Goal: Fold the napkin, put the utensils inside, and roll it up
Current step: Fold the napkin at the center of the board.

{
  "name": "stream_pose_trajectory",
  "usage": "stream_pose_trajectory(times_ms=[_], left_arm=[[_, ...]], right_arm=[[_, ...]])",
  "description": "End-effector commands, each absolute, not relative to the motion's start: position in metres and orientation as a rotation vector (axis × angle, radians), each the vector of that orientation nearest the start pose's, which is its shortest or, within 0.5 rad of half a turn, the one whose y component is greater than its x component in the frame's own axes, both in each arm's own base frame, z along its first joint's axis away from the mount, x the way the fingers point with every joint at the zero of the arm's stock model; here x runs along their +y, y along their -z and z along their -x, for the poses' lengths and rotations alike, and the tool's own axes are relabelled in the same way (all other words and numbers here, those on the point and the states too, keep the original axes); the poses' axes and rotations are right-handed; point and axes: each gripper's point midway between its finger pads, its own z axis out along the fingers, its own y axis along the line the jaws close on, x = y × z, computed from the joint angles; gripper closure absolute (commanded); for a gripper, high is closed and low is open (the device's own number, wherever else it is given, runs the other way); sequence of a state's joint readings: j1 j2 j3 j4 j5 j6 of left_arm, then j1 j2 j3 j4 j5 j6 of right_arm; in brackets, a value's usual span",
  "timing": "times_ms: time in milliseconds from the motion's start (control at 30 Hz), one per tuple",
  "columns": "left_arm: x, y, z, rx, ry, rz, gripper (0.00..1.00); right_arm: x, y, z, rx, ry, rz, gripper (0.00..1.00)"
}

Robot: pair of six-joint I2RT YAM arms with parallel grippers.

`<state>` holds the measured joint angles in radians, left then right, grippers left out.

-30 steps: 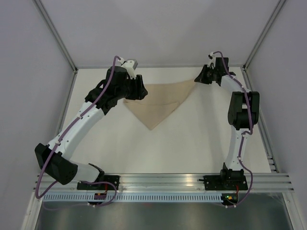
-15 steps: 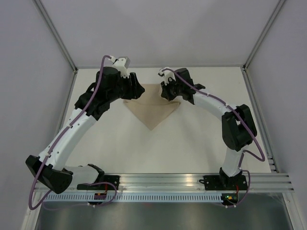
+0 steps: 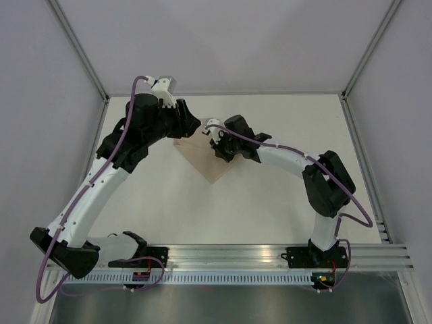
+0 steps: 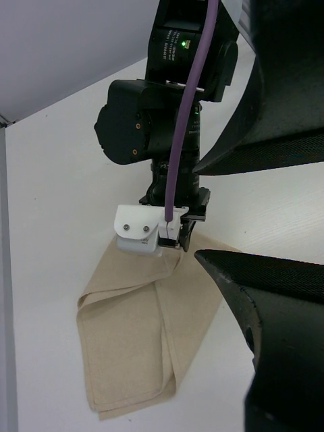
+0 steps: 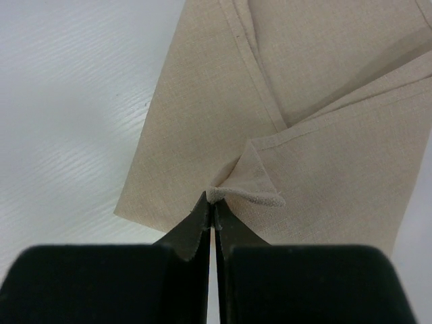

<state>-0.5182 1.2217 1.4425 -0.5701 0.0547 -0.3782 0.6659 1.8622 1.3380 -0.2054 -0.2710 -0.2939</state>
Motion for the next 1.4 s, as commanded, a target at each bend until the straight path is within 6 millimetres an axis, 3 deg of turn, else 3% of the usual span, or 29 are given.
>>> stream_pose_trajectory(times_ms=[0, 433, 733, 900, 1133, 1233, 1367], left_arm=[[-0.208, -0.372, -0.31, 1.925, 0.695, -0.138, 0.47], [-0.211, -0.367, -0.309, 1.938, 0.701, -0.167, 0.47], [-0.213, -0.364, -0.312, 1.939, 0.699, -0.173, 0.45], [-0.213, -0.364, -0.313, 1.939, 0.697, -0.169, 0.39], [-0.21, -0.367, -0.314, 1.931, 0.685, -0.146, 0.35], [-0.206, -0.365, -0.317, 1.935, 0.665, -0.111, 0.35], [-0.196, -0.356, -0.324, 1.94, 0.614, -0.027, 0.4]], right_arm=[[0.347, -0.1, -0.363, 1.948, -0.519, 1.235, 0.96], [0.362, -0.053, -0.329, 2.015, -0.57, 1.365, 0.94], [0.368, -0.05, -0.297, 2.03, -0.694, 1.474, 0.74], [0.372, -0.062, -0.288, 2.009, -0.741, 1.499, 0.51], [0.371, -0.085, -0.292, 1.999, -0.735, 1.455, 0.46], [0.366, -0.1, -0.303, 2.009, -0.736, 1.392, 0.45], [0.343, -0.124, -0.336, 2.019, -0.724, 1.28, 0.43]])
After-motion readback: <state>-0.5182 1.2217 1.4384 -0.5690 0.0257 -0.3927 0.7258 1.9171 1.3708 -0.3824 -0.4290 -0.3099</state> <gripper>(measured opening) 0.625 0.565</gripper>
